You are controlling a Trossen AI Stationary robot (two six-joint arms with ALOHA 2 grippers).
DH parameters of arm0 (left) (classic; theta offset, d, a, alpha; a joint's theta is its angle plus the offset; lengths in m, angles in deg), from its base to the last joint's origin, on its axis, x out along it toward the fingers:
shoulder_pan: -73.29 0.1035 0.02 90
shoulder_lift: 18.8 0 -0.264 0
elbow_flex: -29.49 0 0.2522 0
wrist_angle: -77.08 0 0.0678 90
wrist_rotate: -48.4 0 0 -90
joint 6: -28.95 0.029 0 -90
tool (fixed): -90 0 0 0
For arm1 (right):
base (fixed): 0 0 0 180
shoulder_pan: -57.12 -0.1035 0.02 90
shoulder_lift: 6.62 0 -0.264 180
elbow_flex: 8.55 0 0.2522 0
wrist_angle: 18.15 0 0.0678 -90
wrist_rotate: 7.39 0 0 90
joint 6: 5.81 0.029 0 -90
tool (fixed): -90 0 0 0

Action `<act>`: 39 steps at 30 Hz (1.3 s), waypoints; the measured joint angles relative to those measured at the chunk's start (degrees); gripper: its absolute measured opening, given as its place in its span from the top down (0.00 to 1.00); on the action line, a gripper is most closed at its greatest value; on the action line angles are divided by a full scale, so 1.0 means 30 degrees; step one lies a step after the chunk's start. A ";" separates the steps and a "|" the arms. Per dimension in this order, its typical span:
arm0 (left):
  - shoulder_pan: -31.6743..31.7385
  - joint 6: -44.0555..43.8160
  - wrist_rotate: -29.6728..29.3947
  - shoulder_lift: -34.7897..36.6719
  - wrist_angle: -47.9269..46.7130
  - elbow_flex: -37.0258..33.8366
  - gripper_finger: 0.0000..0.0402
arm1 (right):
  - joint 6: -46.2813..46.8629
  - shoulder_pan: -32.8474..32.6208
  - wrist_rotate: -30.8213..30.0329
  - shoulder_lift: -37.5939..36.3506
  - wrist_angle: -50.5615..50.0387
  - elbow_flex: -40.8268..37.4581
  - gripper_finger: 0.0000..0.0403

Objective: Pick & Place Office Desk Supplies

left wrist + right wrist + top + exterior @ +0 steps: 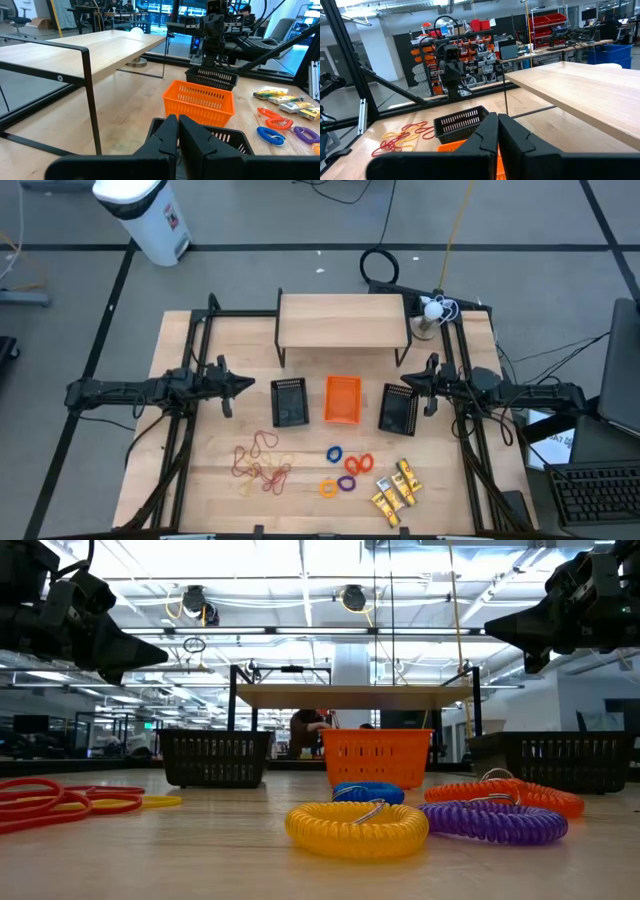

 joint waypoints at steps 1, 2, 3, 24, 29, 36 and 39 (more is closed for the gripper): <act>0.0000 -0.0021 0.0000 0.0000 0.0000 -0.0003 0.95 | 0.0005 0.0000 0.0000 -0.0001 0.0001 -0.0007 1.00; 0.0000 -0.0082 0.0000 0.0000 0.0003 0.0004 0.95 | -0.0002 0.0007 0.0007 0.0000 0.0001 0.0000 1.00; 0.0000 -0.0105 0.0000 0.0000 0.0007 0.0004 0.95 | 0.0002 0.0003 0.0001 -0.0007 0.0001 0.0000 1.00; 0.0000 -0.5296 0.0484 -0.0022 0.1428 -0.0003 0.95 | -0.0009 0.0002 -0.0002 -0.0007 0.1323 -0.0007 1.00; 0.0000 -0.5871 0.0296 -0.0287 0.1098 0.0003 0.95 | 0.0004 0.0004 0.0000 0.0000 0.1630 -0.0007 1.00; 0.0000 -0.5024 -0.1878 -0.1446 0.1020 -0.0003 0.95 | 0.0001 0.0005 0.0000 -0.0007 0.1679 -0.0007 1.00; 0.0000 -0.4553 -0.1770 -0.1953 0.1208 0.0001 0.95 | -0.0754 0.0000 0.0000 0.0007 0.1038 -0.0007 1.00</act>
